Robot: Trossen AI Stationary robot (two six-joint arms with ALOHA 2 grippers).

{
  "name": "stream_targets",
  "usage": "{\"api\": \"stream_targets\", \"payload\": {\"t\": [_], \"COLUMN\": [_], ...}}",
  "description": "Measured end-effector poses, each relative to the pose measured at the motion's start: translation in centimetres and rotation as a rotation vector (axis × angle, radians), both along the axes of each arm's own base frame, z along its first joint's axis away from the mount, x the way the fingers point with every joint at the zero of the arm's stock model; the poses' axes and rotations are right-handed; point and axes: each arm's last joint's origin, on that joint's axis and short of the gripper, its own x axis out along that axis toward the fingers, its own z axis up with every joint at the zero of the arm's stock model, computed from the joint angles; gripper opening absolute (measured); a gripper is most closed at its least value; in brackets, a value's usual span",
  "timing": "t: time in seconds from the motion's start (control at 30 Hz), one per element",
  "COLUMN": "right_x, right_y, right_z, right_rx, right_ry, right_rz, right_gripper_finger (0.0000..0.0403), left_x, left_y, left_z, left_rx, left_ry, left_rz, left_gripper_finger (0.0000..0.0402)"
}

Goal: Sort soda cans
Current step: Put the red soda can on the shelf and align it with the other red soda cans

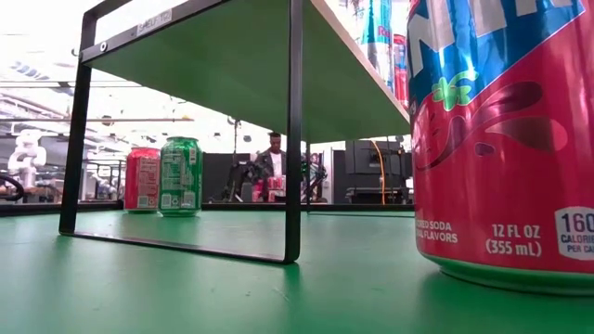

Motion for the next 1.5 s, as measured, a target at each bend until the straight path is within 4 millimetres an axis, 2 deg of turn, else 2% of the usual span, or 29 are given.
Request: {"api": "stream_targets", "payload": {"t": [0.33,0.57,0.9,1.13,1.37,1.5], "right_x": [0.0,-0.1,-0.3,-0.4,-1.2,-2.0], "right_y": [0.1,0.1,-0.7,-1.4,-1.5,-1.6], "right_z": [-0.1,-0.1,-0.2,-0.1,1.1,2.2], "right_rx": [0.005,0.006,0.035,0.047,0.048,0.044], "right_ry": [0.009,0.015,0.032,0.023,-0.033,-0.093], "right_rz": [0.05,0.055,0.013,-0.003,-0.008,-0.014], "right_gripper_finger": [0.0304,0.0305,0.0301,0.03,0.0299,0.0299], "left_x": [0.1,0.5,0.8,0.7,0.6,0.3], "left_y": [0.0,0.1,0.6,0.7,0.7,0.6], "left_z": [0.0,0.0,0.0,0.0,0.4,1.3], "left_rx": [-0.012,0.0,-0.036,-0.062,-0.23,-0.25], "left_ry": [-0.001,-0.015,-0.007,-0.01,-0.032,-0.113], "left_rz": [0.002,0.022,0.218,0.274,0.33,0.323], "left_gripper_finger": [0.0281,0.0309,0.0337,0.0357,0.0359,0.0359]}}
